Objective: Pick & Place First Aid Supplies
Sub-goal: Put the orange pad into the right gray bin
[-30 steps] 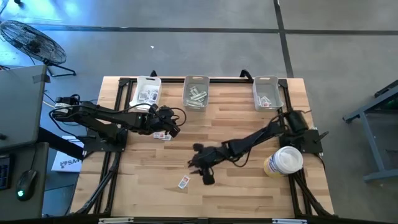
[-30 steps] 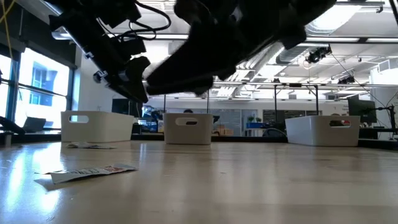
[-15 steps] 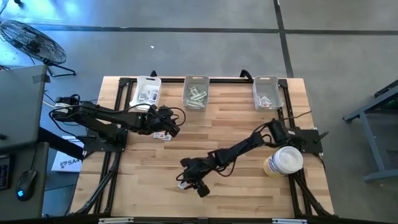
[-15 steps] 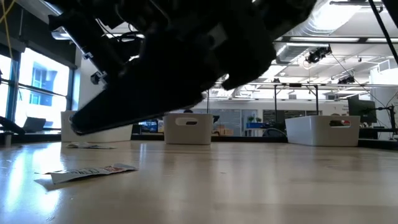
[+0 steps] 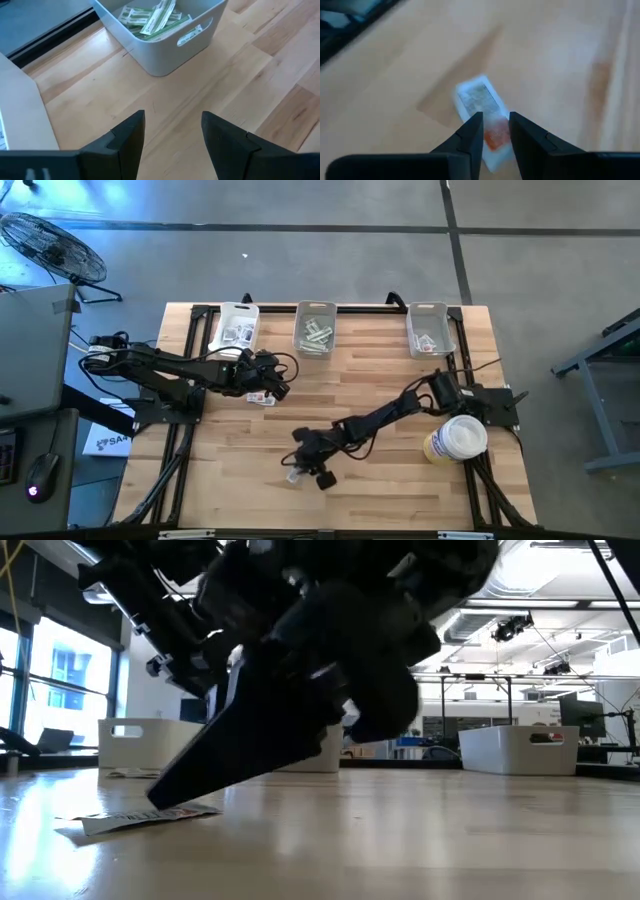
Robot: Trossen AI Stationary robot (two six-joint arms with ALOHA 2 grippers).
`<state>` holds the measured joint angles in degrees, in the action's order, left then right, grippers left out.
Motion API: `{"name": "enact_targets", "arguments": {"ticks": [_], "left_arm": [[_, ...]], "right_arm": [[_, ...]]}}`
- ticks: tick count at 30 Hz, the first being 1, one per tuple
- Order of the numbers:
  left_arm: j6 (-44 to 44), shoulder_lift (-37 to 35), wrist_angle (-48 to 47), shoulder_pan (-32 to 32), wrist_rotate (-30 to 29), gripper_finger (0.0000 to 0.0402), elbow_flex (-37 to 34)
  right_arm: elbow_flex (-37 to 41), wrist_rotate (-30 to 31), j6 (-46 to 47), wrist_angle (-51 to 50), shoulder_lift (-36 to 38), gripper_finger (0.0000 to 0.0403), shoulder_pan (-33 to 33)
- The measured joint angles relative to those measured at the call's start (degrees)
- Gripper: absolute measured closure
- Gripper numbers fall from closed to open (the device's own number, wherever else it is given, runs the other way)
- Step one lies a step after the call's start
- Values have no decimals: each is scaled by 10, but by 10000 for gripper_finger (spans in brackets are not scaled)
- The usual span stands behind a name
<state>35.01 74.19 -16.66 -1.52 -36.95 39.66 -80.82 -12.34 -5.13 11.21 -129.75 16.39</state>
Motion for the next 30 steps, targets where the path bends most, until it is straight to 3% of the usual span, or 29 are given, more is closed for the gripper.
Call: {"name": "enact_targets", "arguments": {"ticks": [11, 20, 25, 30], "left_arm": [[-2, 0, -3, 0, 0, 209, 0], [-2, 0, -4, 0, 0, 209, 0], [-2, 0, -4, 0, 2, 209, 0], [-2, 0, -4, 0, 2, 209, 0]], "right_arm": [[-3, 51, 35, -145, 23, 323, -6], [1, 150, 43, -439, 108, 329, -6], [-1, 200, 111, -577, 115, 329, -8], [3, 227, 213, -637, 131, 329, -7]]}}
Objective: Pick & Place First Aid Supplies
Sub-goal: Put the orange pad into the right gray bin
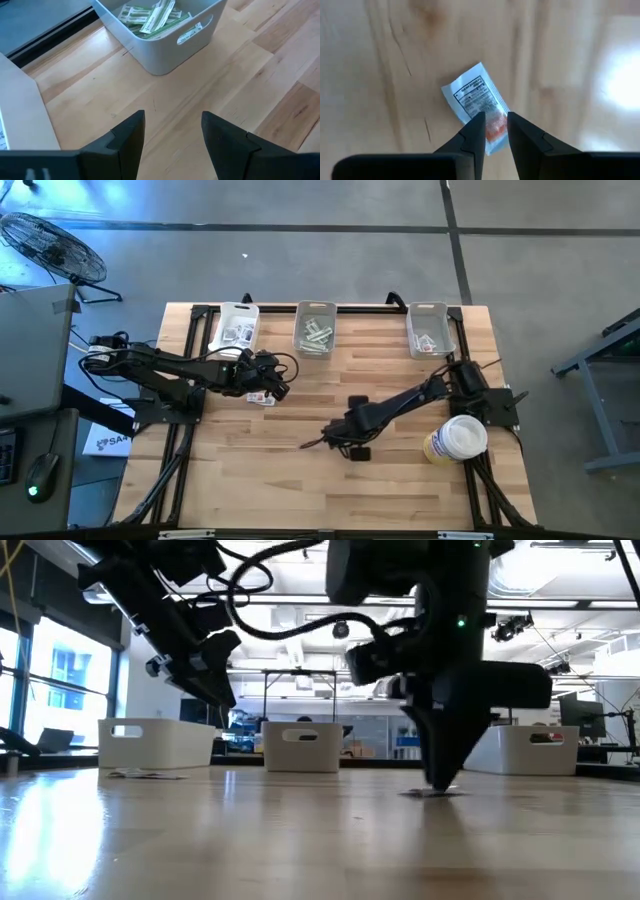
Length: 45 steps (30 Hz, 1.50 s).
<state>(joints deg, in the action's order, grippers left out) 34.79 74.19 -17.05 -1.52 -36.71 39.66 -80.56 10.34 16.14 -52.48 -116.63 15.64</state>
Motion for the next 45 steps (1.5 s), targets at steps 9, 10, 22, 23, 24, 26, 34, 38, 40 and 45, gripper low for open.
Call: {"name": "enact_targets", "arguments": {"ticks": [9, 10, 22, 23, 24, 26, 34, 38, 40, 45], "left_arm": [[0, 0, -1, 0, 2, 209, 0], [0, 0, -1, 0, 2, 209, 0], [0, 0, -3, 0, 3, 209, 0], [0, 0, -3, 0, 3, 209, 0], [0, 0, -3, 0, 3, 209, 0], [0, 0, -3, 0, 2, 209, 0], [-15, 0, 2, 0, -3, 209, 0], [-20, 0, 8, 0, -3, 209, 0], [-27, 0, 10, 0, -8, 209, 0], [-37, 0, 25, 0, -25, 209, 0]], "right_arm": [[-2, 32, 223, -58, 94, 329, -5], [-2, 31, 268, -64, 97, 329, -7], [102, -55, 480, 42, 96, 329, -26], [110, -56, 478, 58, 96, 329, -29], [117, -56, 470, 73, 97, 329, -32], [131, -56, 458, 95, 97, 329, -38], [164, -58, 451, 141, 98, 329, -44], [167, -62, 449, 150, 99, 329, -44], [165, -62, 445, 151, 99, 329, -44], [160, -67, 439, 172, 101, 329, -44]]}}
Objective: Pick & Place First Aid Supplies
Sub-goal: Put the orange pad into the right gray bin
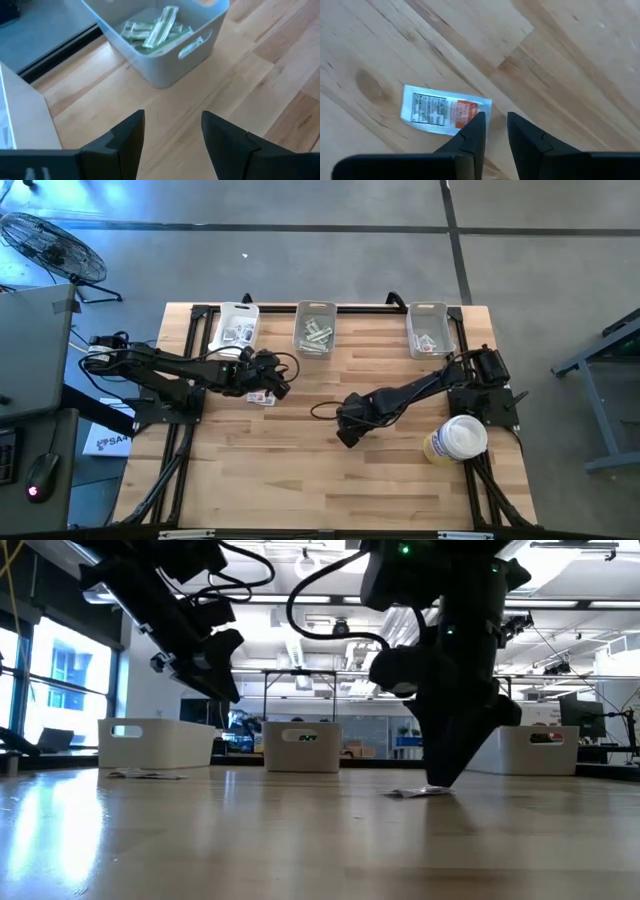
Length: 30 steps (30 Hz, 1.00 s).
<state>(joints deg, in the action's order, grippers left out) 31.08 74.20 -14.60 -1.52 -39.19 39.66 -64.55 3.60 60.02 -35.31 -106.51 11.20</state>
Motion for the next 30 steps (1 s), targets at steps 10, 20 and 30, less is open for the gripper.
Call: {"name": "enact_targets", "arguments": {"ticks": [10, 20, 30], "left_arm": [[-13, 0, 14, 0, 6, 209, 0], [-13, 0, 13, 0, 7, 209, 0], [-14, 0, 12, 0, 7, 209, 0]], "right_arm": [[0, 5, -38, 16, 0, 329, 0], [2, -1, -79, 37, -6, 329, 0], [-1, 1, -91, 37, -15, 329, 0]]}}
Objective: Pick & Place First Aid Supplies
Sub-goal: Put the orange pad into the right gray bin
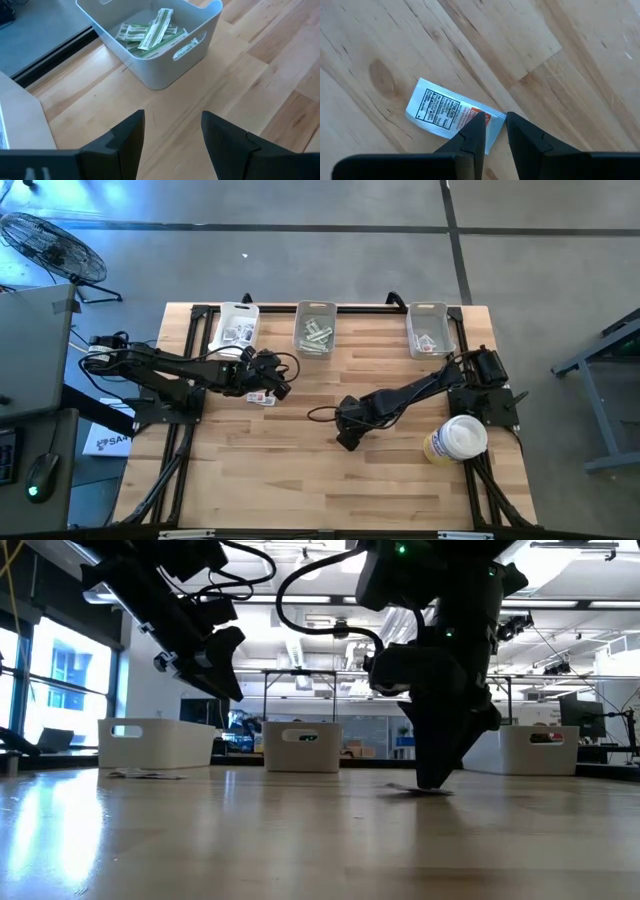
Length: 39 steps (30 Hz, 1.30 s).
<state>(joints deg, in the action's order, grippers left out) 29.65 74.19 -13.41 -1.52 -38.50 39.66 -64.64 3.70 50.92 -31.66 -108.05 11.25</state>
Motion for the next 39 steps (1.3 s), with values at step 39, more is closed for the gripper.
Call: {"name": "enact_targets", "arguments": {"ticks": [39], "left_arm": [[2, 0, -1, 0, 5, 209, 0]], "right_arm": [[-76, 77, -26, -207, 87, 402, -12]]}}
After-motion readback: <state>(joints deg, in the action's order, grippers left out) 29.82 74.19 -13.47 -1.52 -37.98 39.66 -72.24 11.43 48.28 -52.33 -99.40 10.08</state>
